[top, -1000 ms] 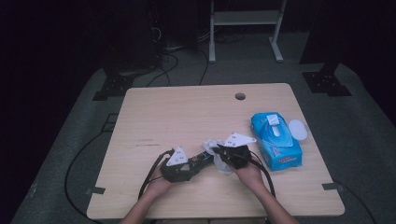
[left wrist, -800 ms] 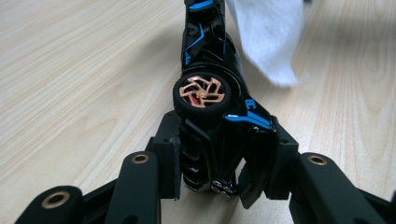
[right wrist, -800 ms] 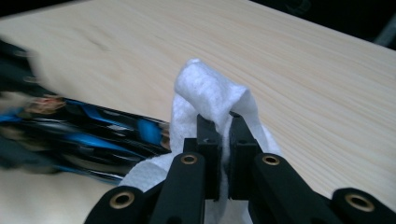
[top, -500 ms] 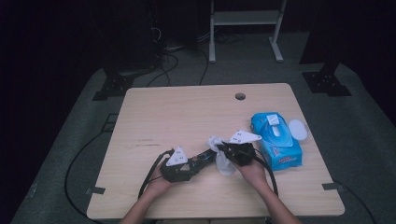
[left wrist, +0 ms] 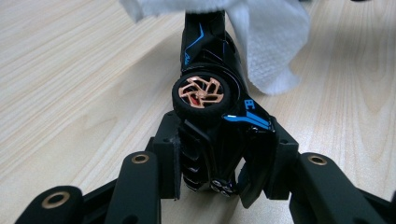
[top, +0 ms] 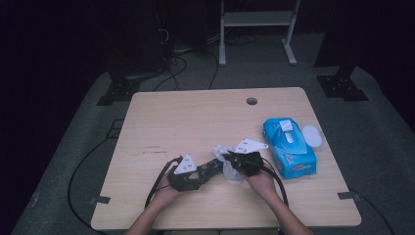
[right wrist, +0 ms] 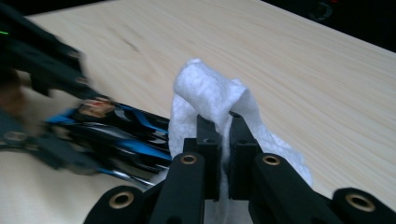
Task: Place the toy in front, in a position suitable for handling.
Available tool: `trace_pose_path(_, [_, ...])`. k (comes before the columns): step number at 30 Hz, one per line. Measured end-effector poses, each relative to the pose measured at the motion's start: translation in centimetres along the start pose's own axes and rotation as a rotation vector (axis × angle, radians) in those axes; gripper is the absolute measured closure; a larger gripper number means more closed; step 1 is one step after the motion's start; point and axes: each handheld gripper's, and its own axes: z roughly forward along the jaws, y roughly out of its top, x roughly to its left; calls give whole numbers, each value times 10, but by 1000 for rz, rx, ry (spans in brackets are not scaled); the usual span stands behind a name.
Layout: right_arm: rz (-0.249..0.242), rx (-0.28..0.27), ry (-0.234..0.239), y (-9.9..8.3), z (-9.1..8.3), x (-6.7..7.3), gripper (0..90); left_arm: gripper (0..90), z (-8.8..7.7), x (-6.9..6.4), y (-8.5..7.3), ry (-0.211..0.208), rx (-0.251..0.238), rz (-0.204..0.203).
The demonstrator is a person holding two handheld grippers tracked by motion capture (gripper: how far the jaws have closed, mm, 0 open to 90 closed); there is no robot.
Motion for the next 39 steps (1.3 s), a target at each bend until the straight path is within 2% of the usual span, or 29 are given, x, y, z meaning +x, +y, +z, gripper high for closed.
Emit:
trace_pose_path(3, [55,-9,-5,-5,-5,-13,854,579,0,0,0,-1,-3,-1])
trace_pose_path(4, [52,-8,-12,-6,-6,-13,854,579,1,0,0,-1,-2,1])
trace_pose_path(6, [49,-7,-14,-5,-6,-11,854,579,1,0,0,-1,0,-1])
trace_pose_path(7, [50,-10,16,-3,-3,-4,854,579,1,0,0,-4,-2,-2])
trace_pose_path(11, [9,-12,51,1,4,11,853,579,0,0,0,0,1,0])
trace_pose_path(13, [-3,-12,39,1,4,10,853,579,0,0,0,2,2,6])
trace_pose_path(15, [11,-9,22,0,1,3,851,580,0,0,0,0,2,5])
trace_pose_path(17, [21,-2,-16,-3,-2,-5,852,579,0,0,0,1,0,7])
trace_pose_path(19, [46,-6,-15,-5,-4,-10,852,579,1,-1,1,3,-2,7])
trace_pose_path(21, [42,-6,-21,-4,-4,-8,852,579,1,-1,0,1,-1,3])
trace_pose_path(23, [27,-9,1,-1,1,2,853,579,1,0,1,2,0,6])
trace_pose_path(24, [27,-9,1,-1,1,2,853,579,1,0,1,2,0,6])
trace_pose_path(29, [10,-12,134,11,17,34,853,579,2,-1,1,4,-2,0])
trace_pose_path(30, [10,-12,134,11,17,34,853,579,2,-1,1,4,-2,0])
trace_pose_path(31, [5,-16,187,15,21,47,853,579,2,-1,1,5,3,7])
trace_pose_path(32, [-12,-11,198,16,23,52,852,579,2,-1,1,5,4,7])
trace_pose_path(34, [-47,-8,192,17,24,56,852,579,1,-1,1,3,4,7])
trace_pose_path(35, [-48,-4,185,17,23,54,852,579,1,-1,1,4,4,8])
trace_pose_path(37, [-32,-11,155,16,21,44,852,579,1,-1,1,4,4,8])
trace_pose_path(39, [-35,-4,88,13,17,31,853,579,1,-1,1,6,4,13])
